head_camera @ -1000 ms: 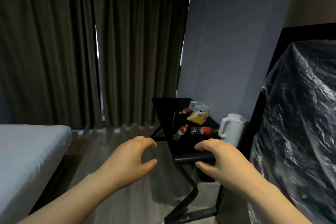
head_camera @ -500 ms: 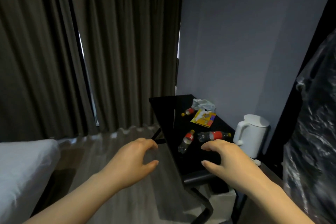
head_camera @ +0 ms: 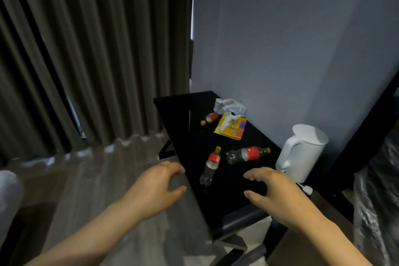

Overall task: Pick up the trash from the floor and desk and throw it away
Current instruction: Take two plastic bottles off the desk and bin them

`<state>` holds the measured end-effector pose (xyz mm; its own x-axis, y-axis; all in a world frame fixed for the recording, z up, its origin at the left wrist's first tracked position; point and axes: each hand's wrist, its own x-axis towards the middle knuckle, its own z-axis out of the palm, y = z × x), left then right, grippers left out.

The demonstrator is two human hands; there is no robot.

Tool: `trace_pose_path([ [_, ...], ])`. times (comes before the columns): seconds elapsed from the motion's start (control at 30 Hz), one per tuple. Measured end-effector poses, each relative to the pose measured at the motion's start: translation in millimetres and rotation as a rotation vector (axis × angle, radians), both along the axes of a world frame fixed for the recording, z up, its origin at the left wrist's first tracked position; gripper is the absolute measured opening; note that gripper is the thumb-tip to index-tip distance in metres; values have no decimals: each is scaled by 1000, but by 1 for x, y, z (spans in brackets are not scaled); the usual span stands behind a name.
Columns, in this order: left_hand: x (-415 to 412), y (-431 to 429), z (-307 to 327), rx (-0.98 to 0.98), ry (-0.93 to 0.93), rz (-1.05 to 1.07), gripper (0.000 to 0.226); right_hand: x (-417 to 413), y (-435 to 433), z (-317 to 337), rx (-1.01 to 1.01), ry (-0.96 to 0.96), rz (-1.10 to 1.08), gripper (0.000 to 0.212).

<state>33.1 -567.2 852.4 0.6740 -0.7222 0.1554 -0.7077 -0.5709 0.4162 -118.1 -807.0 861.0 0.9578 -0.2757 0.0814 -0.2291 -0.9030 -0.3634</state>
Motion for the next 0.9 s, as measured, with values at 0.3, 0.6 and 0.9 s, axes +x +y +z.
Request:
trace_pose_path([
  [0.3,138,-28,-16,-28,57,-116,39,101,-5,-16,14,30,-175,44],
  [0.6,232,-75,-51,-22,153,-274,36,163,-13,-37,80,63,-355,43],
  [0.9,289,-163,-70,67,200,-345,39,210,-80,-63,131,73,-464,44],
])
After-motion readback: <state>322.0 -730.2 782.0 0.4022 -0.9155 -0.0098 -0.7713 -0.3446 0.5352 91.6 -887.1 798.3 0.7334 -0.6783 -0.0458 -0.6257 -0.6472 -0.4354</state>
